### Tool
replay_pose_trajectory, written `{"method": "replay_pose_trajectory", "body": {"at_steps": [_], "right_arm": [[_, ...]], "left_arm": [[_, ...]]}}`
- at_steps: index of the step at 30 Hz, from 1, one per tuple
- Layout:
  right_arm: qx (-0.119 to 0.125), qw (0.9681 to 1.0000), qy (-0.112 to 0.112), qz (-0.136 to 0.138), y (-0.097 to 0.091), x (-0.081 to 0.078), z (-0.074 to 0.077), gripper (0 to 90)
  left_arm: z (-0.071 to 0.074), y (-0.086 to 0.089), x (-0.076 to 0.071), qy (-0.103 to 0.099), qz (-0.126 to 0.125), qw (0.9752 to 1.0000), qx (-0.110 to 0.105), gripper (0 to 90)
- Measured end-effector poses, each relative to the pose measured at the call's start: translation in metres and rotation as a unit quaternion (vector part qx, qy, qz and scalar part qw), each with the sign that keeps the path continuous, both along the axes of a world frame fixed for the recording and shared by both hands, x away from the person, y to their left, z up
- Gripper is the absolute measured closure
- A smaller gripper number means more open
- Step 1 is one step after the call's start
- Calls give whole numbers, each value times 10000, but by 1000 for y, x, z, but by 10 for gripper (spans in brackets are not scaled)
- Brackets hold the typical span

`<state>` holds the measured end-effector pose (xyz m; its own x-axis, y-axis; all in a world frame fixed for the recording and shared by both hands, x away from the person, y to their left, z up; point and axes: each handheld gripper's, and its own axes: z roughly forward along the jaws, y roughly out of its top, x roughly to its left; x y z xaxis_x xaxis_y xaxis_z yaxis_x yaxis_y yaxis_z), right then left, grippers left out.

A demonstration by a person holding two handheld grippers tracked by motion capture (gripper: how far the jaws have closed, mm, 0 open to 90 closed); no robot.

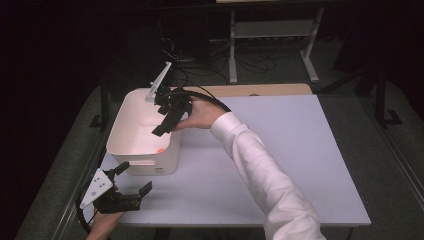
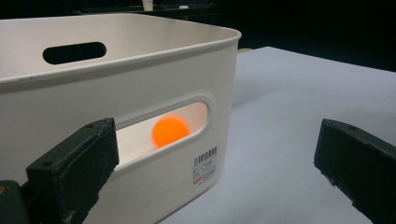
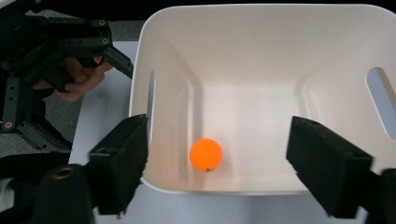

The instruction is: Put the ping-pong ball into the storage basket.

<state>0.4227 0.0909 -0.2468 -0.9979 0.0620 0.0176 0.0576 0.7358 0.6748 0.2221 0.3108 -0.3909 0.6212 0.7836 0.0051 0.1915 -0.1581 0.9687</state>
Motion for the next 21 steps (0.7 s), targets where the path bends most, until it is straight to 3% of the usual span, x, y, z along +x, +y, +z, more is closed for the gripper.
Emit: {"method": "replay_pose_trajectory", "body": {"at_steps": [7,10,12,14,21], "right_arm": [[119,9997,-127,-165,-10,-2,6,63],[40,9992,-230,-335,-14,-4,6,0],[7,9988,-324,-380,-17,-5,6,0],[95,9987,-311,-389,-21,-6,6,0],[217,9984,-301,-429,-34,-9,6,0]], "left_arm": [[0,0,0,-3,1,10000,16,0],[0,0,0,10,5,10000,17,0],[0,0,0,10,8,10000,14,0],[0,1,1,-44,-18,10000,85,0],[0,0,0,-1,3,10000,18,0]]}}
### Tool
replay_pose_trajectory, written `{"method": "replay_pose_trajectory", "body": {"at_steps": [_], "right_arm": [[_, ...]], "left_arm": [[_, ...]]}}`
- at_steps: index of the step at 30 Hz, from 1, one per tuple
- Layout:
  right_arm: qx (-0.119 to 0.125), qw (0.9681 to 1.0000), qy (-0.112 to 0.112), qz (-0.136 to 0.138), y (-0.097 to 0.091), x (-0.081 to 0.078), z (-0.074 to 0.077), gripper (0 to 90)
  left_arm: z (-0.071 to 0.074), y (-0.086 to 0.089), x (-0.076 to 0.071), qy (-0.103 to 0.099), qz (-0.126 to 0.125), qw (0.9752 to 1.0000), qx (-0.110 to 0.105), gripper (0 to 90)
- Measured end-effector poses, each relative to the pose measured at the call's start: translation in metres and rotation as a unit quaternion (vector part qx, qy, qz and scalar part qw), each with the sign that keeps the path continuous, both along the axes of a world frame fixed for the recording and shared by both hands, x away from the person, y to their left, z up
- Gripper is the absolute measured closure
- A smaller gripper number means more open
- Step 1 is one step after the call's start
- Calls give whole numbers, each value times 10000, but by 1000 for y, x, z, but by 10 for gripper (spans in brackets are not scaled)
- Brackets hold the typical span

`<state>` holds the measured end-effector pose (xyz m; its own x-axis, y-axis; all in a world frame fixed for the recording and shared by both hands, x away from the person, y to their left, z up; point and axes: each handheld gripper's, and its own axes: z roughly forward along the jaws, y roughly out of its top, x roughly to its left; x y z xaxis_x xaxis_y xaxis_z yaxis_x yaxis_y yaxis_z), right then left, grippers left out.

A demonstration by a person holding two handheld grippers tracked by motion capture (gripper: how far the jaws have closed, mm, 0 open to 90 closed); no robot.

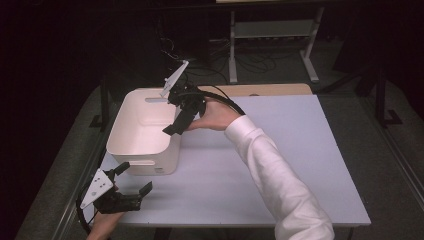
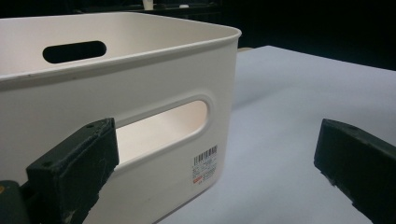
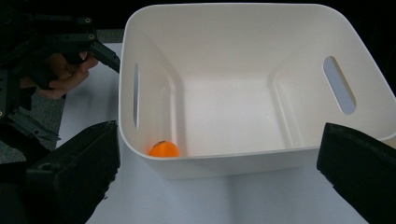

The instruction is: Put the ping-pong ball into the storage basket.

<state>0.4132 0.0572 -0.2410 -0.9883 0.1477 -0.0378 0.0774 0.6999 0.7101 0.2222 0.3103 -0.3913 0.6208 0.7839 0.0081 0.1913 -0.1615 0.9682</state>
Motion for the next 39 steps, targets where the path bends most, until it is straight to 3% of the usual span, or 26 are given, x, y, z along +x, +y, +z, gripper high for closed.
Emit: {"method": "replay_pose_trajectory", "body": {"at_steps": [6,24,39], "right_arm": [[152,9999,-3,-1,-11,-2,1,0],[173,9996,-81,-225,-53,-11,-11,0],[176,9994,-21,-313,-74,-15,-19,0]], "left_arm": [[-1,-1,0,27,18,10000,-16,0],[-1,-1,2,39,0,10000,6,0],[0,-1,1,18,-7,10000,13,0]]}}
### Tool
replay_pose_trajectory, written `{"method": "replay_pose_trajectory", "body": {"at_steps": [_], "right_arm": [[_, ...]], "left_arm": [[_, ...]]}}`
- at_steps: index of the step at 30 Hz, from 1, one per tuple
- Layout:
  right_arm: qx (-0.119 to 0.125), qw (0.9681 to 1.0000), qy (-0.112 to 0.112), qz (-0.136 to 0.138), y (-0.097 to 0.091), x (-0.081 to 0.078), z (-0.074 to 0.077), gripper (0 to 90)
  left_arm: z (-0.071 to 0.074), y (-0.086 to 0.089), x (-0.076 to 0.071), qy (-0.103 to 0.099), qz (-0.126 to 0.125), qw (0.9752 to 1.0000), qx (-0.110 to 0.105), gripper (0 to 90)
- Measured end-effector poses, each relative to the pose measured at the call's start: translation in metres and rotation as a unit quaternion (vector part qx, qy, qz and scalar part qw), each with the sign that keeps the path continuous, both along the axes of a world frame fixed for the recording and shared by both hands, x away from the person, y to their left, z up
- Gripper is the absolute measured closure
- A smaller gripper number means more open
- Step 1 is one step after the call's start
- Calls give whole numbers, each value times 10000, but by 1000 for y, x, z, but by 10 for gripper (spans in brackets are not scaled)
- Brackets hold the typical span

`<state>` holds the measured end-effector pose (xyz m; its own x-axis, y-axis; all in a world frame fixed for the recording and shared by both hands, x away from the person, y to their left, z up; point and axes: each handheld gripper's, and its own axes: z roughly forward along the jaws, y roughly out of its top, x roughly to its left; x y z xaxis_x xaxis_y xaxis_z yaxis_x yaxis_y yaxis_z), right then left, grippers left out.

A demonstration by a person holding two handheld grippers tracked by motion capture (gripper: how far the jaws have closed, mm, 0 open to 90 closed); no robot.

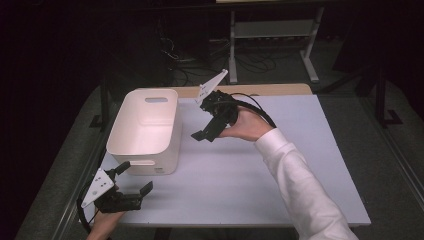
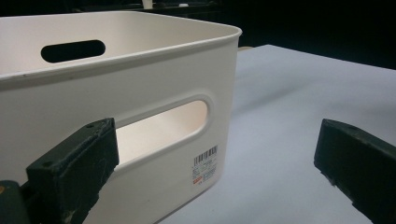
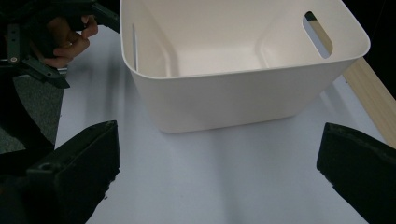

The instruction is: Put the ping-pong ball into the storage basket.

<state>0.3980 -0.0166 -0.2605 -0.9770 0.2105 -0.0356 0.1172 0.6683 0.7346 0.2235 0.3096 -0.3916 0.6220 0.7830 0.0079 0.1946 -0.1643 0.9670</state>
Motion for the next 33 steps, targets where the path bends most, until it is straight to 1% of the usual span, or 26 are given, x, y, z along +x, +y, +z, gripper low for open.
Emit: {"method": "replay_pose_trajectory", "body": {"at_steps": [4,10,11,12,14,16,17,18,22,23,24,25,27,28,31,32,33], "right_arm": [[142,9999,0,-41,-10,-2,-4,0],[213,9997,-8,-134,-24,-6,-7,0],[217,9997,0,-151,-27,-8,-8,0],[232,9996,-11,-159,-30,-9,-9,0],[246,9995,46,-214,-35,-12,-11,0],[287,9993,27,-245,-41,-13,-14,0],[316,9991,83,-286,-45,-14,-16,0],[314,9991,50,-277,-47,-14,-18,0],[367,9985,119,-385,-56,-17,-21,0],[379,9986,72,-352,-58,-17,-22,0],[392,9985,83,-372,-60,-18,-23,0],[433,9982,114,-406,-62,-19,-24,0],[414,9977,208,-489,-65,-22,-26,0],[417,9978,190,-479,-68,-22,-27,0],[461,9972,232,-546,-74,-25,-30,0],[475,9975,105,-510,-76,-24,-31,0],[487,9971,144,-558,-78,-26,-32,0]], "left_arm": [[0,0,0,0,0,10000,3,0],[0,0,0,5,7,10000,19,0],[0,-1,0,6,15,10000,-62,0],[0,-1,0,6,14,10000,-31,0],[0,-1,0,17,13,10000,-12,0],[0,-1,0,26,16,10000,-10,0],[0,-1,0,29,15,10000,0,0],[0,-1,0,24,18,10000,-2,0],[0,-1,1,11,24,10000,1,0],[0,-1,1,15,20,10000,7,0],[0,-1,1,17,19,10000,4,0],[0,-1,1,10,17,10000,8,0],[0,-1,0,16,23,10000,1,0],[0,-1,0,17,25,10000,6,0],[0,-1,1,18,27,10000,10,0],[-1,-1,1,33,33,10000,10,0],[-1,-1,1,44,38,10000,10,0]]}}
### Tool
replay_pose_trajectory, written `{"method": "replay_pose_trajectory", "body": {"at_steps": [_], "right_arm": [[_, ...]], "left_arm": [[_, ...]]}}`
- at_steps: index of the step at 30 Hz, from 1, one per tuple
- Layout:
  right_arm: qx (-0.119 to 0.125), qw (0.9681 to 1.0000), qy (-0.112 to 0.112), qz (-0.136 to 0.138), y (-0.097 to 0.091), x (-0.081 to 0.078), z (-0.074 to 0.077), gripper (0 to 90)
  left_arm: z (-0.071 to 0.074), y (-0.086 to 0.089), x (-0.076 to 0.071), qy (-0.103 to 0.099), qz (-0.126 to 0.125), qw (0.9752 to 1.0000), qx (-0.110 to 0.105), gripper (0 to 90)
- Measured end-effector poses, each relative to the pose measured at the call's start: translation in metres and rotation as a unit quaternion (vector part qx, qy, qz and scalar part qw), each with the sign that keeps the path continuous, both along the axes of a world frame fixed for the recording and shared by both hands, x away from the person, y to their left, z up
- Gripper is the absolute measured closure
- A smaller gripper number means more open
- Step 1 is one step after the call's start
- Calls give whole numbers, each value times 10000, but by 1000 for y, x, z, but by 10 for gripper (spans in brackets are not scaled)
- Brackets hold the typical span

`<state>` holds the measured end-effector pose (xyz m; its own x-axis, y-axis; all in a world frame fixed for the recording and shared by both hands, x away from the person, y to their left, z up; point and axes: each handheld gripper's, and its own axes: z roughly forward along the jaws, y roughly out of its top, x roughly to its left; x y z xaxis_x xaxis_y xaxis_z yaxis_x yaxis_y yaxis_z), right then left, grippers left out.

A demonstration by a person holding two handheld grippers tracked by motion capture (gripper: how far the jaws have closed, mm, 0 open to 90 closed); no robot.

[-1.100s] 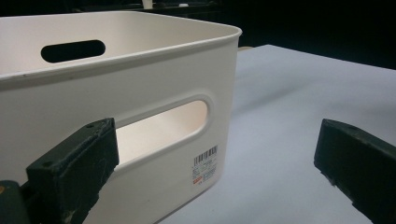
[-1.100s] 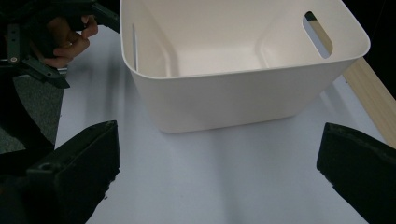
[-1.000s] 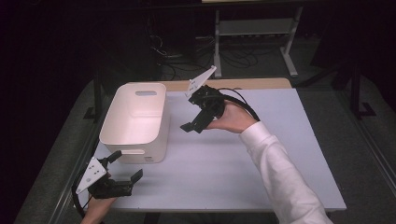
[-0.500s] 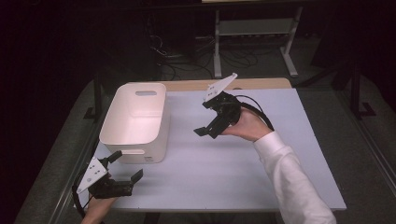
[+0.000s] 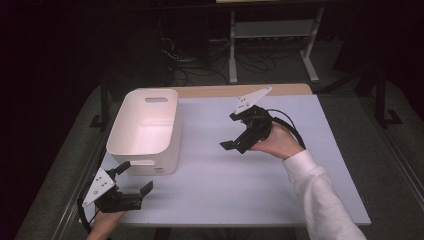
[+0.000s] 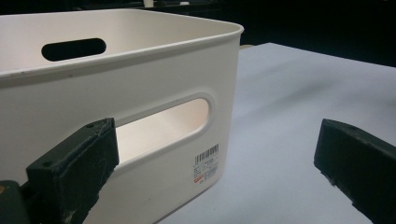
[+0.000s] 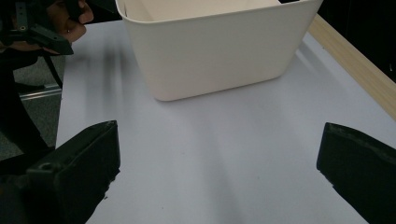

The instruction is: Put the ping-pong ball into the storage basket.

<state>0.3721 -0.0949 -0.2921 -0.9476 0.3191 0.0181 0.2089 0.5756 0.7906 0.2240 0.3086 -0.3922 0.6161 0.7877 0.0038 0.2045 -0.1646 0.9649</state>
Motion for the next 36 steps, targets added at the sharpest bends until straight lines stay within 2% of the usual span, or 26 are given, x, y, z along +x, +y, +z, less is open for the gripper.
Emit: {"method": "replay_pose_trajectory", "body": {"at_steps": [5,18,23,25,36], "right_arm": [[51,9998,118,-127,-8,-8,-4,0],[412,9985,44,-354,-36,-21,-11,0],[524,9978,29,-415,-43,-26,-16,0],[611,9971,102,-444,-44,-29,-17,0],[781,9954,39,-546,-57,-35,-22,0]], "left_arm": [[0,0,0,4,-23,10000,39,0],[0,0,0,10,12,10000,31,0],[0,0,0,-3,18,10000,48,0],[0,1,0,-22,18,10000,41,0],[0,0,0,-18,4,10000,17,0]]}}
